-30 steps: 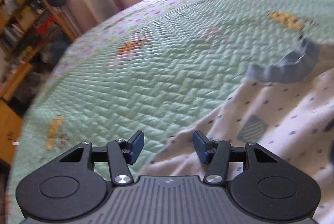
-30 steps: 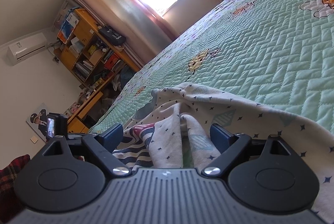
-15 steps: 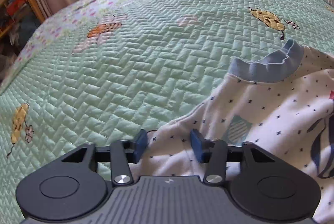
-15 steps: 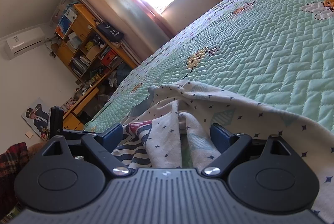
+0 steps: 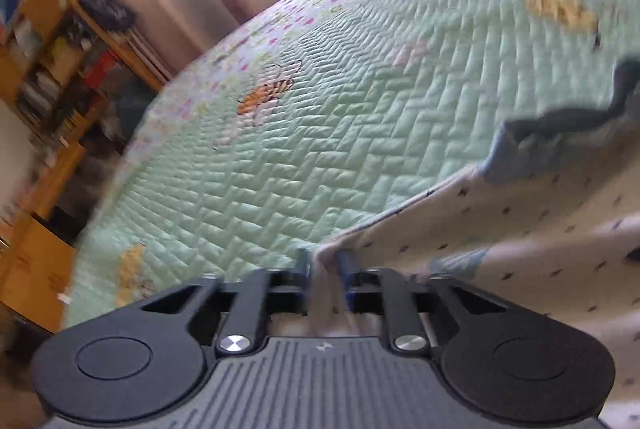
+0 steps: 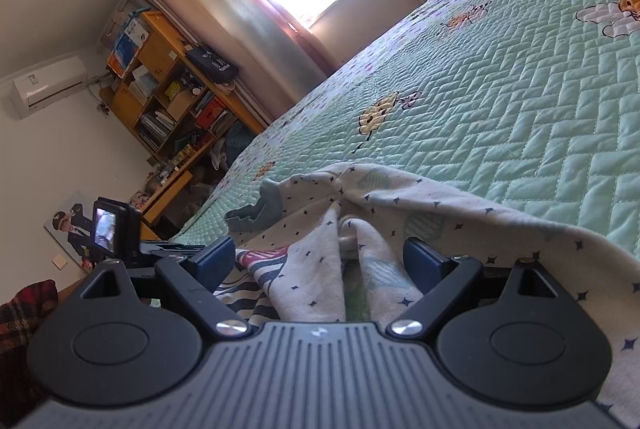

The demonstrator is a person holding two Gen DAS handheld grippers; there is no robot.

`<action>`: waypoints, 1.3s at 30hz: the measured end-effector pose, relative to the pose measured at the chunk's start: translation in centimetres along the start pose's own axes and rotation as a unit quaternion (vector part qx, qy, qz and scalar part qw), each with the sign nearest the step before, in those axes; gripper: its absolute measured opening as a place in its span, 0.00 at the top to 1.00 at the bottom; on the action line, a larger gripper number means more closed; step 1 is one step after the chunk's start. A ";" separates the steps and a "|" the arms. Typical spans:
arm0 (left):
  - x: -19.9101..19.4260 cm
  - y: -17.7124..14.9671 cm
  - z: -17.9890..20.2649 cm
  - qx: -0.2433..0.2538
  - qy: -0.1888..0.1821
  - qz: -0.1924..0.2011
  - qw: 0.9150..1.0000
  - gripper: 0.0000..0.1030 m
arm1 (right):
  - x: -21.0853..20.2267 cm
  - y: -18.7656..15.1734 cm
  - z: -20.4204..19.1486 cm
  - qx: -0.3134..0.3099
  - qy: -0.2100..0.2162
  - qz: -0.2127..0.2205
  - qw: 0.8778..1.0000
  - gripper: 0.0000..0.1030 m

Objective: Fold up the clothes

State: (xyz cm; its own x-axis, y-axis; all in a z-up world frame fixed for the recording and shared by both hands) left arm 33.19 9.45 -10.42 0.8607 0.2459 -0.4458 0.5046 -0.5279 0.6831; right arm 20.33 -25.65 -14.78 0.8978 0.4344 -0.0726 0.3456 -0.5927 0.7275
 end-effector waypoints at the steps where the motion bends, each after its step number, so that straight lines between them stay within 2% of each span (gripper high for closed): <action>1: -0.2 0.1 0.1 -0.005 0.011 0.005 1.000 0.43 | 0.0 0.0 0.0 0.000 0.000 0.000 1.000 0.11; 2: -0.6 0.3 -0.1 -0.020 0.018 0.011 1.000 0.34 | 0.0 0.0 -0.1 0.000 0.000 -0.001 1.000 0.11; 4: -1.7 0.7 -0.7 -0.052 0.043 0.026 0.997 0.24 | 0.1 0.1 -0.1 0.000 0.000 -0.002 1.000 0.11; 6: -3.9 1.0 -1.3 -0.078 0.101 0.051 0.991 0.21 | 0.1 0.1 -0.2 -0.001 0.000 -0.002 1.000 0.11; 7: -5.3 1.2 -1.5 -0.096 0.122 0.062 0.986 0.15 | 0.2 0.1 -0.3 -0.001 0.000 -0.002 1.000 0.11; 8: -6.9 1.3 -1.7 -0.126 0.117 0.070 0.983 0.11 | 0.2 0.1 -0.3 -0.001 0.000 -0.003 1.000 0.11; 9: -8.6 1.4 -1.8 -0.158 0.106 0.079 0.979 0.10 | 0.1 0.1 -0.3 -0.001 0.001 -0.001 1.000 0.11; 10: -10.5 1.3 -1.6 -0.191 0.079 0.087 0.975 0.10 | 0.0 0.2 -0.3 0.000 0.003 0.001 1.000 0.11; 13: -16.3 0.5 0.2 -0.281 -0.019 0.101 0.954 0.07 | -0.7 0.7 -1.0 -0.007 0.014 0.019 1.000 0.11; 16: -20.5 -0.7 3.2 -0.335 -0.121 0.089 0.930 0.05 | -2.8 2.5 -1.9 -0.024 0.041 0.050 0.998 0.11; 18: -22.5 -1.2 5.7 -0.343 -0.161 0.082 0.922 0.05 | -4.6 4.2 -1.9 -0.053 0.028 0.075 0.995 0.11; 20: -24.0 -1.4 7.9 -0.341 -0.174 0.075 0.921 0.05 | -6.5 6.0 -1.8 -0.082 0.015 0.099 0.992 0.11; 21: -24.7 -1.4 8.9 -0.340 -0.176 0.071 0.921 0.05 | -7.0 6.8 -1.5 -0.094 -0.003 0.095 0.991 0.12; 22: -25.4 -1.5 9.6 -0.341 -0.176 0.073 0.921 0.05 | -7.3 7.0 -1.6 -0.119 -0.017 0.089 0.989 0.16; 23: -25.7 -1.5 10.1 -0.339 -0.175 0.077 0.921 0.05 | -7.7 7.3 -1.7 -0.144 -0.031 0.083 0.986 0.25; 25: -25.9 -1.7 10.9 -0.333 -0.166 0.078 0.925 0.04 | -8.3 7.8 -1.9 -0.194 -0.059 0.071 0.977 0.32; 27: -26.1 -2.2 11.3 -0.331 -0.147 0.054 0.931 0.04 | -8.1 7.3 -2.2 -0.235 -0.065 0.052 0.968 0.36; 28: -26.1 -2.6 11.1 -0.339 -0.146 0.041 0.929 0.04 | -7.6 6.8 -2.1 -0.249 -0.073 0.041 0.965 0.36; 31: -26.2 -3.9 10.2 -0.378 -0.173 0.015 0.909 0.03 | -6.2 5.3 -1.8 -0.286 -0.096 0.008 0.953 0.36; 32: -26.4 -4.4 10.1 -0.382 -0.179 0.015 0.907 0.01 | -5.6 4.7 -1.7 -0.295 -0.102 -0.003 0.950 0.36; 34: -26.8 -5.0 9.8 -0.382 -0.187 0.019 0.905 0.01 | -4.9 3.5 -1.8 -0.308 -0.106 -0.023 0.945 0.36; 36: -26.8 -5.1 9.3 -0.377 -0.188 0.018 0.907 0.01 | -4.4 3.0 -2.0 -0.316 -0.111 -0.027 0.942 0.36; 39: -26.6 -5.2 8.4 -0.381 -0.194 0.022 0.904 0.01 | -4.3 2.4 -2.1 -0.321 -0.122 -0.029 0.939 0.37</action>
State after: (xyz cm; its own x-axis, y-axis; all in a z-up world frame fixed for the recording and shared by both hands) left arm 7.11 -1.19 -6.92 0.8676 -0.1424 -0.4765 0.4971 0.2184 0.8398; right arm 16.71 -27.55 -11.24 0.9455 0.2388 -0.2216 0.2302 -0.0083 0.9731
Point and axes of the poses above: each gripper's, at about its wrist camera, not at the fingertips, and x roughly the way its jaws point, z to its right, y to its top, the point moved 1 cm from there along x, roughly the way its jaws point, and after that the axes turned 15 degrees about z, right-handed, at the moved point
